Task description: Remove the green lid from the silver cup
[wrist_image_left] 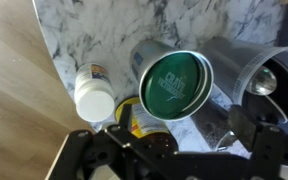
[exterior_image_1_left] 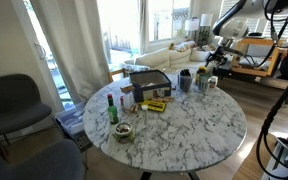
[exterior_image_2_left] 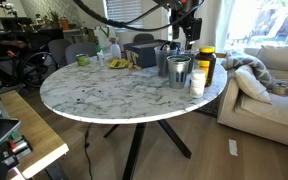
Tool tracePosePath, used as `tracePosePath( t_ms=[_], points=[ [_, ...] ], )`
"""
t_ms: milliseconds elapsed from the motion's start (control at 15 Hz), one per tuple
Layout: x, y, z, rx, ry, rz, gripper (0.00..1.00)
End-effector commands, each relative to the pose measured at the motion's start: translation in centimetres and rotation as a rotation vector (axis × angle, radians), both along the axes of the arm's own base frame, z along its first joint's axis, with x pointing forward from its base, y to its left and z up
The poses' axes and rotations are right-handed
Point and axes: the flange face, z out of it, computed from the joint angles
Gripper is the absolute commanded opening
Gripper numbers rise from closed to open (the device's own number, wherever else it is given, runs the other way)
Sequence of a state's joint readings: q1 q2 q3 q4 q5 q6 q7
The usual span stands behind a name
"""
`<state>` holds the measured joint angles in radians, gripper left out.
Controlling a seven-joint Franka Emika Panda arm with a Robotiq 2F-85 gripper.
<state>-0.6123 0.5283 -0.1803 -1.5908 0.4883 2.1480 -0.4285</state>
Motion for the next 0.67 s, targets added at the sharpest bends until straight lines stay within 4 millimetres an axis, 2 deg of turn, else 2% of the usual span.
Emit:
tracePosePath(
  t_ms=[0,200,600],
  points=[
    [0.07,-0.23,0.11,0.027,0.000,0.012,0.99],
    [-0.01,-0.71,0.54,0.045,-0.006,0.021,1.00],
    [0.28,-0.43,0.59,0.047,-0.008,0.028,1.00]
  ],
)
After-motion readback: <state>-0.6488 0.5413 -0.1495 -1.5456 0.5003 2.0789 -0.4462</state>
